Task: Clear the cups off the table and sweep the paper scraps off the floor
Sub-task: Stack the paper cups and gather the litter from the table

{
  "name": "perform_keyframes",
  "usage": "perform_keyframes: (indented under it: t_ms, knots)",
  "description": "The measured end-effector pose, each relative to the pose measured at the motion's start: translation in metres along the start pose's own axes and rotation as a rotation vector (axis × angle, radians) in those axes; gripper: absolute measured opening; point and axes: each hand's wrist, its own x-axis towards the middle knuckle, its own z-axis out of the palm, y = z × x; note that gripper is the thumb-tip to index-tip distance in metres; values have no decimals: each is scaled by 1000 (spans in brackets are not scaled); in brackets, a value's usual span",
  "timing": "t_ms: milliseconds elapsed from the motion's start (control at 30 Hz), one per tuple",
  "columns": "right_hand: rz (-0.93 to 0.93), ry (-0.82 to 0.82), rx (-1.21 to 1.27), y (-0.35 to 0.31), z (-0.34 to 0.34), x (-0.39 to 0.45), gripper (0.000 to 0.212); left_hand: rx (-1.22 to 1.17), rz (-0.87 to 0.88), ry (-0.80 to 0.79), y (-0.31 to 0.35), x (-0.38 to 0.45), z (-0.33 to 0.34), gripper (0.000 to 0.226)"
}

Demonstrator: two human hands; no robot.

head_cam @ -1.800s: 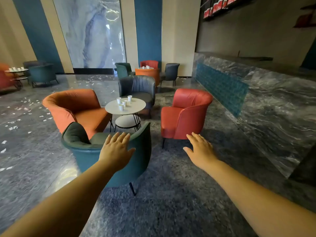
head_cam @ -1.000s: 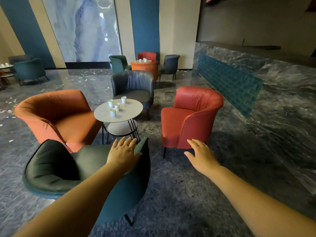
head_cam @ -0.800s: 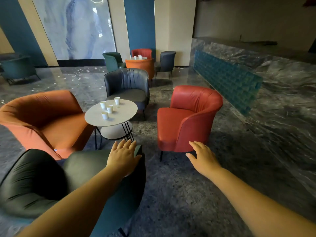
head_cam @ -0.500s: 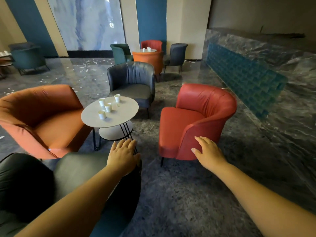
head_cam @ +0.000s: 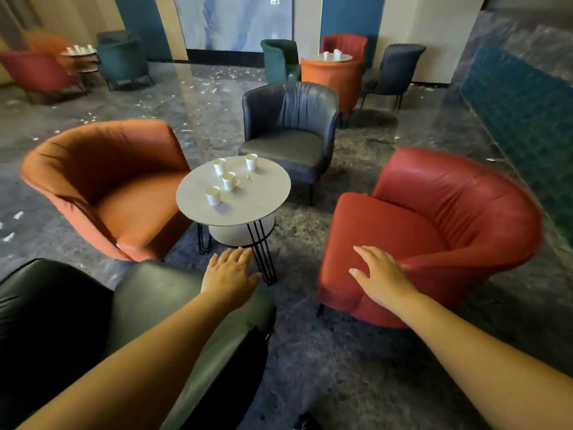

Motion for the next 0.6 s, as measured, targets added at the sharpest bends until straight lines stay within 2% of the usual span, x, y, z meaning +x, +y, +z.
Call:
perform_keyframes:
  t_ms: [367,600]
  knots:
    - [-75,-111,-13,-17,9,194,56,-21,-118,-31,-21,154,5,68]
    - [-208,-199,19,-28,23,323,58,-34,-252,-11,-36,244,5,67]
